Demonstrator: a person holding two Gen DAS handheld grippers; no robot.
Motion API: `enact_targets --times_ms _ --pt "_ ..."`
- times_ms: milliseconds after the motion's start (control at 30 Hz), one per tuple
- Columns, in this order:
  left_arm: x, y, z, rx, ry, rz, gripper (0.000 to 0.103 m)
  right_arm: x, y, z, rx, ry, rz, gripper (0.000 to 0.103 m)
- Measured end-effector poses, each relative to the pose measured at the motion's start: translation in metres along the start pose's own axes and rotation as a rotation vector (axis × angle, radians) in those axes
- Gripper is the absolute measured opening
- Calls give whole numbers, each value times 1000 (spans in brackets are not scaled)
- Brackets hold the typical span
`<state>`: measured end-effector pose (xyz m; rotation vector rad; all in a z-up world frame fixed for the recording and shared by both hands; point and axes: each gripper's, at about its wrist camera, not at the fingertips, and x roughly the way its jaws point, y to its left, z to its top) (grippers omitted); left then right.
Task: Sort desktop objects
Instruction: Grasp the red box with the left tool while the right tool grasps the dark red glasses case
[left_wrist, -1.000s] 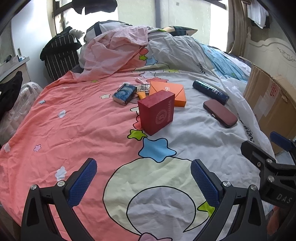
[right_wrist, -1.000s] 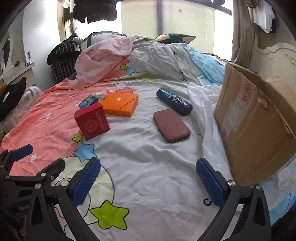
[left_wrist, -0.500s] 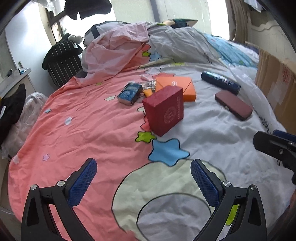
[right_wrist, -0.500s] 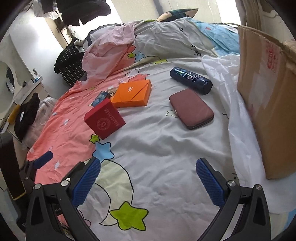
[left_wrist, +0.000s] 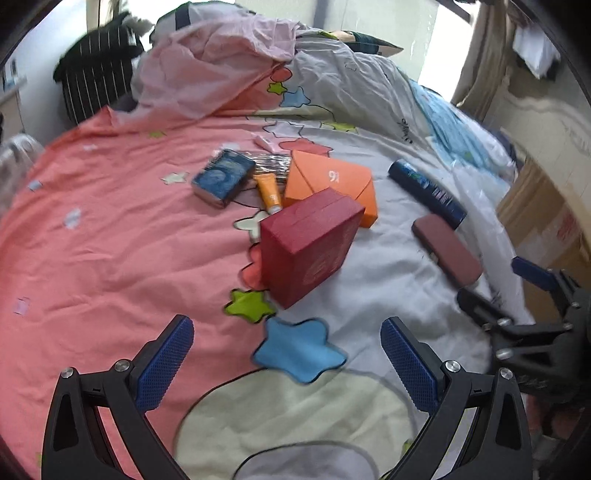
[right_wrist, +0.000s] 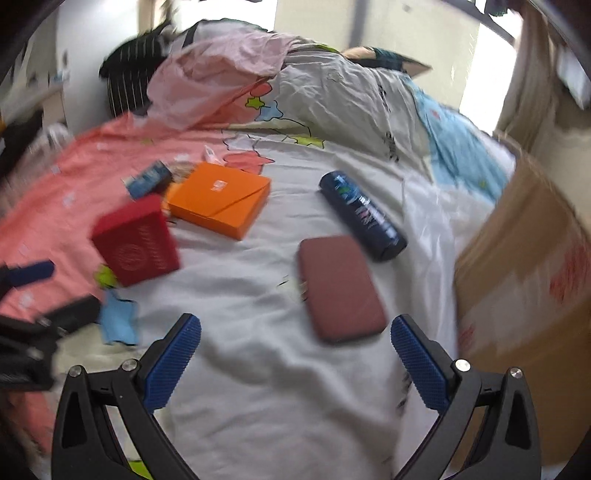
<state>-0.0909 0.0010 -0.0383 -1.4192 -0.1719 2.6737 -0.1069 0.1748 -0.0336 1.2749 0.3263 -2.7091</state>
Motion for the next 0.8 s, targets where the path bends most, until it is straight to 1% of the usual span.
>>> enact_targets --times_ms 33,67,233,333,433,500,600,700,767,800 --pt "6 -1 3 -11 10 -13 103 6 -1 2 -20 9 -14 103" --pt "12 -3 5 -13 14 -9 103 11 -2 5 -39 17 -28 103" --pt "39 -13 7 18 42 38 103 20 -3 8 -44 24 -17 103" --pt "41 -15 5 44 27 71 103 26 -4 9 -46 27 -9 102" --pt "30 -15 9 75 -17 113 103 31 -5 11 -47 31 -1 102" --pt "19 -18 11 106 -56 158 103 32 -5 11 -48 34 -3 102" --pt "-3 -22 17 141 -91 190 103 20 -4 9 -51 23 -27 102" --pt "-22 -25 25 162 -134 223 103 3 -8 12 -21 -5 -13 102" --pt "-29 -24 30 159 -149 227 103 -6 -14 15 14 -28 1 102" --pt "-30 -23 31 157 -149 214 103 -7 -16 16 26 -33 7 102"
